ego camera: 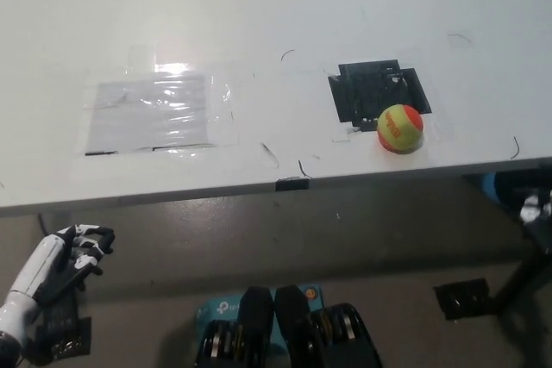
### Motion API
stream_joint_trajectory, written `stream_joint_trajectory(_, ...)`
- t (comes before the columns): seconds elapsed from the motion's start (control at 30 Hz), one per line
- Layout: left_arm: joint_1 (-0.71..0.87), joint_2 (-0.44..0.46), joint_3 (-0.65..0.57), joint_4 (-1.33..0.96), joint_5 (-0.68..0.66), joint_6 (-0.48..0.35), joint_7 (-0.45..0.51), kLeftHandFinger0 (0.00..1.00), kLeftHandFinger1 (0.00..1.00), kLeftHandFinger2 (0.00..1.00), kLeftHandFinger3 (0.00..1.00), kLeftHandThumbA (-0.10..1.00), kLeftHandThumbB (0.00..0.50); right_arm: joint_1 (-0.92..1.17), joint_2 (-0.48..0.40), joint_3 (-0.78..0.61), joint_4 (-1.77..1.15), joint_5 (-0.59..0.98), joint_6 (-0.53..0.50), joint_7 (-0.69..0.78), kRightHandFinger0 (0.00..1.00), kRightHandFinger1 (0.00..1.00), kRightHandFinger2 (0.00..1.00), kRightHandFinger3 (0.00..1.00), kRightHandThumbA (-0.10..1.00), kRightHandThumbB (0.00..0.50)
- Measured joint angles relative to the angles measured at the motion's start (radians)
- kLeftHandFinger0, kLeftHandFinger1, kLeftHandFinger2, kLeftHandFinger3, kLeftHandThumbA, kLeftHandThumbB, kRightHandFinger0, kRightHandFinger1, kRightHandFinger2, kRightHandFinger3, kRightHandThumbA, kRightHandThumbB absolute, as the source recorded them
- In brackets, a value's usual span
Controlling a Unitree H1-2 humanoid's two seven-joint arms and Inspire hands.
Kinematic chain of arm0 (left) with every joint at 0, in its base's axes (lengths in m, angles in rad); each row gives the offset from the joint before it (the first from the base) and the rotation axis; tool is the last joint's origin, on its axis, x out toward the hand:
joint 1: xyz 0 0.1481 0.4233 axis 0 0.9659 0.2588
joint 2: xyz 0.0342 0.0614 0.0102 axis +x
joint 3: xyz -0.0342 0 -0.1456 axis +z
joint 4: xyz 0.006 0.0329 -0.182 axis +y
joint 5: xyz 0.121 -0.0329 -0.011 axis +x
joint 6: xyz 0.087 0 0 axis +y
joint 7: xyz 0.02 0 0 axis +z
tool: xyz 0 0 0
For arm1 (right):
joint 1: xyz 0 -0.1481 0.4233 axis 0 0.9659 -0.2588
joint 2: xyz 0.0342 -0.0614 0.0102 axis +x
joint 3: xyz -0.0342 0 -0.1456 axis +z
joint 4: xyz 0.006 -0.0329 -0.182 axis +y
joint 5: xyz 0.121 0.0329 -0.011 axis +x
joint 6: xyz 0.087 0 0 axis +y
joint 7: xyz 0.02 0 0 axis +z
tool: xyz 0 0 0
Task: The robot uses right hand to squeeze a small tennis ball placed on the black area of the table
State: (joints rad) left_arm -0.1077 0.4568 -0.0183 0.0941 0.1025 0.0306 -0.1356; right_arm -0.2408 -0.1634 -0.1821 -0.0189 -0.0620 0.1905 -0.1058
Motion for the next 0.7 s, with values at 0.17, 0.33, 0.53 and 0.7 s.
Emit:
stream_joint_trajectory(0.17, 0.0, 0.0, 0.0, 0.0, 0.003, -0.004, -0.009, 0.34, 0.45, 0.6, 0.77, 0.7, 0.052, -0.186, -0.063, 0.013, -0.083, -0.007, 0.029, 0.007, 0.0, 0.0, 0.09, 0.7, 0.15, 0.251)
stream_joint_trajectory(0.33, 0.001, -0.002, 0.001, 0.0, 0.004, -0.003, -0.015, 0.34, 0.45, 0.61, 0.76, 0.72, 0.062, -0.347, -0.081, 0.046, -0.085, -0.031, 0.062, 0.007, 0.0, 0.0, 0.01, 0.62, 0.18, 0.291)
stream_joint_trajectory(0.53, 0.005, -0.005, 0.007, 0.0, 0.003, -0.002, -0.017, 0.34, 0.45, 0.6, 0.71, 0.73, 0.068, -0.39, -0.078, 0.131, -0.054, -0.056, 0.083, 0.023, 0.0, 0.01, 0.13, 0.73, 0.08, 0.262)
stream_joint_trajectory(0.7, 0.003, -0.007, 0.006, -0.001, 0.006, -0.001, -0.019, 0.31, 0.43, 0.57, 0.68, 0.72, 0.074, -0.391, -0.091, 0.217, 0.044, -0.075, 0.095, 0.065, 0.17, 0.29, 0.56, 0.88, 0.08, 0.285)
